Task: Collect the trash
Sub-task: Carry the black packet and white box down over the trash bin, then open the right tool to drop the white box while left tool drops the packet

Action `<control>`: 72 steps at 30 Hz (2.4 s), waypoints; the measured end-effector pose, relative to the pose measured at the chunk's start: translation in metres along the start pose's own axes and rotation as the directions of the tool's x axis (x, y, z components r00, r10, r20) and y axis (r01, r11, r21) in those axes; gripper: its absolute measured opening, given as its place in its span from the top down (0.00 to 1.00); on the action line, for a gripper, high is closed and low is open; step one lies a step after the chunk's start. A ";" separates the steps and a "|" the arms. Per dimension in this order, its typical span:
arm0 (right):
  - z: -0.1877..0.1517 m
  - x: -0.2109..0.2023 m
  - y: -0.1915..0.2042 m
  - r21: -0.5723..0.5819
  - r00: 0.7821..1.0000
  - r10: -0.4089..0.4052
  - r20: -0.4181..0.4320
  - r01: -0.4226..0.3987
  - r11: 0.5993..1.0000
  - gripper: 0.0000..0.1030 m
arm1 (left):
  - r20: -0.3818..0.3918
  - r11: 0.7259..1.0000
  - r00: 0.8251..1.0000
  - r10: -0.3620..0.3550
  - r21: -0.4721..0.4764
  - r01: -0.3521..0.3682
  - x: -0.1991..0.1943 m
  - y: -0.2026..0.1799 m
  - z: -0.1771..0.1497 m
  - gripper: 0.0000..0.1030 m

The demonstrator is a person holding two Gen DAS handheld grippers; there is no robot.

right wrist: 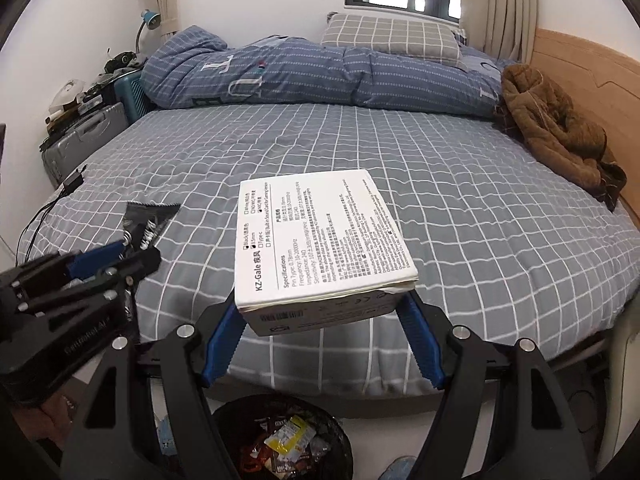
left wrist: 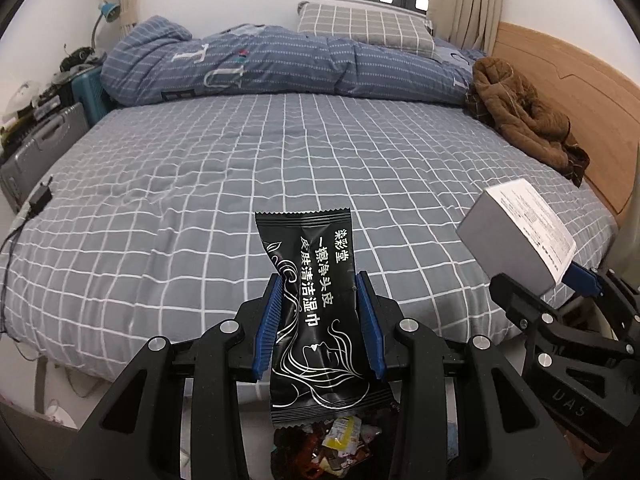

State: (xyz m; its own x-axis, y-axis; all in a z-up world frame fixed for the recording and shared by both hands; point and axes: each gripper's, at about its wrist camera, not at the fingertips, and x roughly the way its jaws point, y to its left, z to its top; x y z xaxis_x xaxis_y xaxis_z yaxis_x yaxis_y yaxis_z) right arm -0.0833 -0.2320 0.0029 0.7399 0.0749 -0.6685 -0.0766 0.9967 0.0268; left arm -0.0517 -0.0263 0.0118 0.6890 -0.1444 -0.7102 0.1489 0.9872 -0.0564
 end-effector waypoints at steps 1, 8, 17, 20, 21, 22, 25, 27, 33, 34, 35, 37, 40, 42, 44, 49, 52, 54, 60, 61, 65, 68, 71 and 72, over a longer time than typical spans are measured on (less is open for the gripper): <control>-0.002 -0.006 0.000 0.001 1.000 0.001 0.005 -0.001 1.000 0.33 | 0.002 1.000 1.000 -0.003 -0.004 0.003 -0.005 0.000 -0.001 0.65; -0.008 -0.040 0.001 0.016 1.000 -0.004 0.018 0.004 1.000 0.33 | -0.007 1.000 1.000 -0.001 -0.025 0.000 -0.033 0.001 -0.017 0.65; -0.037 -0.065 0.001 0.039 1.000 -0.014 -0.026 0.015 0.999 0.33 | -0.039 0.999 0.999 -0.005 -0.041 0.004 -0.059 -0.003 -0.049 0.65; -0.048 -0.068 0.002 0.039 0.999 -0.016 -0.045 0.017 0.999 0.33 | -0.069 0.999 0.997 -0.018 -0.042 0.016 -0.061 -0.003 -0.062 0.65; -0.052 -0.069 0.003 0.036 0.998 -0.015 -0.054 0.017 0.999 0.33 | -0.072 0.999 0.997 -0.017 -0.042 0.014 -0.061 -0.003 -0.064 0.65; -0.057 -0.069 0.003 0.035 0.998 -0.015 -0.062 0.017 0.999 0.33 | -0.076 0.999 0.997 -0.019 -0.043 0.015 -0.061 -0.003 -0.066 0.65; -0.067 -0.069 0.003 0.035 0.997 -0.020 -0.079 0.023 0.999 0.33 | -0.082 0.999 0.996 -0.023 -0.044 0.019 -0.062 -0.003 -0.071 0.65; -0.073 -0.069 0.003 0.038 0.996 -0.020 -0.088 0.023 0.999 0.33 | -0.088 0.999 0.996 -0.020 -0.045 0.016 -0.062 -0.003 -0.076 0.65; -0.090 -0.060 0.005 0.037 0.992 -0.019 -0.124 0.024 0.999 0.33 | -0.134 0.997 0.991 -0.030 -0.070 0.021 -0.047 0.001 -0.094 0.65; -0.094 -0.056 0.006 0.033 0.991 -0.023 -0.134 0.027 0.999 0.33 | -0.143 0.997 0.989 -0.030 -0.076 0.020 -0.043 0.003 -0.098 0.65; -0.097 -0.053 0.007 0.032 0.990 -0.021 -0.141 0.026 0.999 0.33 | -0.153 0.996 0.988 -0.039 -0.085 0.026 -0.037 0.004 -0.102 0.65; -0.103 -0.046 0.007 0.030 0.988 -0.018 -0.155 0.023 0.999 0.34 | -0.165 0.996 0.986 -0.038 -0.090 0.023 -0.030 0.005 -0.110 0.65; -0.117 -0.028 0.008 0.032 0.981 -0.014 -0.192 0.020 0.999 0.35 | -0.188 0.996 0.981 -0.036 -0.088 0.020 -0.016 0.008 -0.124 0.65; -0.126 -0.019 0.011 0.025 0.978 -0.012 -0.206 0.017 1.000 0.35 | -0.199 0.996 0.979 -0.037 -0.088 0.020 -0.007 0.011 -0.133 0.65; -0.137 -0.005 0.013 0.016 0.973 0.000 -0.230 0.003 1.000 0.35 | -0.209 0.996 0.977 -0.037 -0.086 0.020 0.004 0.013 -0.143 0.65; -0.161 0.029 0.017 0.019 0.947 0.031 -0.321 -0.026 0.999 0.35 | -0.281 0.995 0.959 -0.034 -0.104 0.004 0.041 0.026 -0.163 0.65; -0.170 0.046 0.021 0.029 0.931 0.050 -0.362 -0.042 0.999 0.35 | -0.309 0.994 0.951 -0.032 -0.113 -0.003 0.057 0.031 -0.172 0.65; -0.172 0.052 0.024 0.032 0.927 0.060 -0.370 -0.052 0.998 0.35 | -0.324 0.993 0.946 -0.031 -0.116 -0.007 0.063 0.032 -0.176 0.65; -0.175 0.059 0.044 0.023 0.918 0.101 -0.385 -0.100 0.995 0.35 | -0.332 0.994 0.943 -0.016 -0.107 -0.020 0.065 0.039 -0.179 0.65; -0.175 0.059 0.048 0.015 0.917 0.106 -0.384 -0.108 0.994 0.35 | -0.330 0.994 0.944 -0.015 -0.108 -0.022 0.063 0.041 -0.179 0.65; -0.176 0.063 0.055 0.000 0.912 0.103 -0.397 -0.112 0.994 0.35 | -0.331 0.994 0.944 -0.009 -0.102 -0.026 0.062 0.045 -0.179 0.65; -0.178 0.069 0.056 -0.022 0.902 0.081 -0.424 -0.100 0.995 0.34 | -0.340 0.996 0.940 -0.010 -0.091 -0.023 0.064 0.041 -0.179 0.65; -0.173 0.068 0.048 -0.018 0.918 0.052 -0.393 -0.064 0.998 0.17 | -0.350 0.997 0.937 -0.014 -0.078 -0.014 0.070 0.032 -0.182 0.65; -0.172 0.066 0.040 -0.020 0.923 0.043 -0.383 -0.055 0.998 0.12 | -0.357 0.997 0.934 -0.019 -0.074 -0.007 0.073 0.029 -0.184 0.65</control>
State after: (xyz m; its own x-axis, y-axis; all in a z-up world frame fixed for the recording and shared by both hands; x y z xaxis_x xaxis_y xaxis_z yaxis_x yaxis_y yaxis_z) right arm -0.1525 -0.1924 -0.1683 0.4233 0.1004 -0.9004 -0.1303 0.9902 0.0492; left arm -0.1278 0.0038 -0.1706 0.3877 -0.1302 -0.9125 0.0913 0.9905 -0.1026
